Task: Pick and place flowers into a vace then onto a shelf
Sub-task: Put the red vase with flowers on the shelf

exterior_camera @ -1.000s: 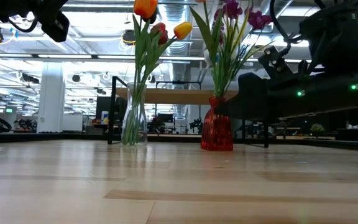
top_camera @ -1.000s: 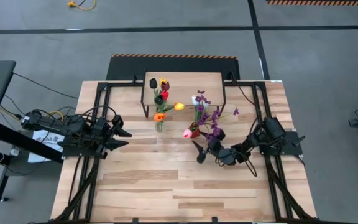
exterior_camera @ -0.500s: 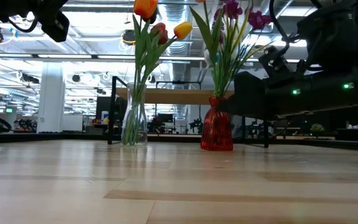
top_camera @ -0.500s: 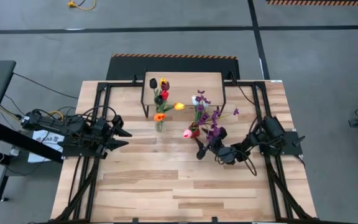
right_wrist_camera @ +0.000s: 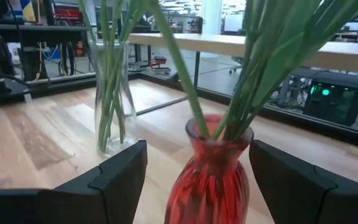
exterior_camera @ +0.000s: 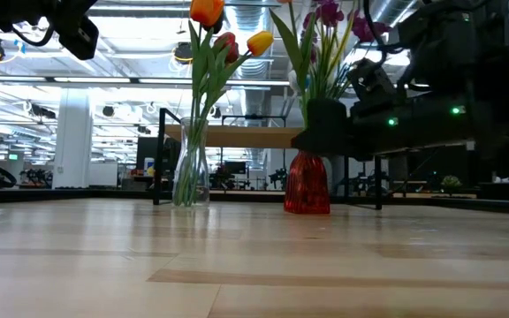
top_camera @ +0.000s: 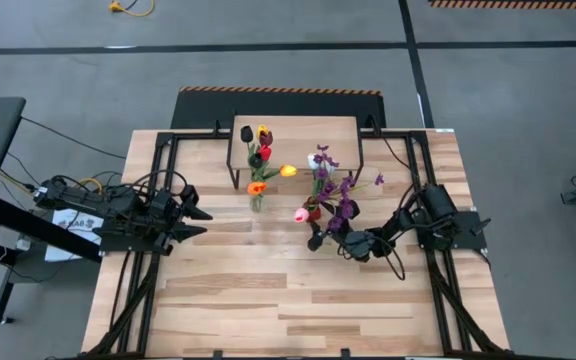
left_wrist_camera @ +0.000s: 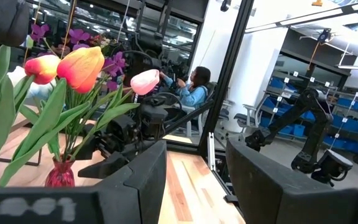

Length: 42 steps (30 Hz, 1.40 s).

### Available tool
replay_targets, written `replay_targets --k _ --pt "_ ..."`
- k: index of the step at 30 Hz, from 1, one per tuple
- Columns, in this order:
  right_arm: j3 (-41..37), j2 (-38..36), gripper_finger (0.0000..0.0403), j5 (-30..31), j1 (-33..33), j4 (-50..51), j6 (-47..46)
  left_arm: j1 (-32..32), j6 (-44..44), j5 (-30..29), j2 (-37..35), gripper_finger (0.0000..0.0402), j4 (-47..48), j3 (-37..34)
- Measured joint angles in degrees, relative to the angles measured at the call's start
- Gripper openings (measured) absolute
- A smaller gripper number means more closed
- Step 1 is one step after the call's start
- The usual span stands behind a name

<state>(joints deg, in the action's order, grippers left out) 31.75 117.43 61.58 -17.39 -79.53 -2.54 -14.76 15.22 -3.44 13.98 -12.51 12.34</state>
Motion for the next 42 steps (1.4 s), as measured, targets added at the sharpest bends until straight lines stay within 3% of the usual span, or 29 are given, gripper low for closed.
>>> replay_targets --k 33,42 --pt "0.4 0.0 0.0276 -0.1 4.2 2.8 -0.1 0.0 -0.5 0.0 0.0 0.0155 0.2 0.0" --pt "0.4 0.0 0.0274 0.0 5.5 2.9 -4.7 0.0 -0.5 0.0 0.0 0.0155 0.2 0.0"
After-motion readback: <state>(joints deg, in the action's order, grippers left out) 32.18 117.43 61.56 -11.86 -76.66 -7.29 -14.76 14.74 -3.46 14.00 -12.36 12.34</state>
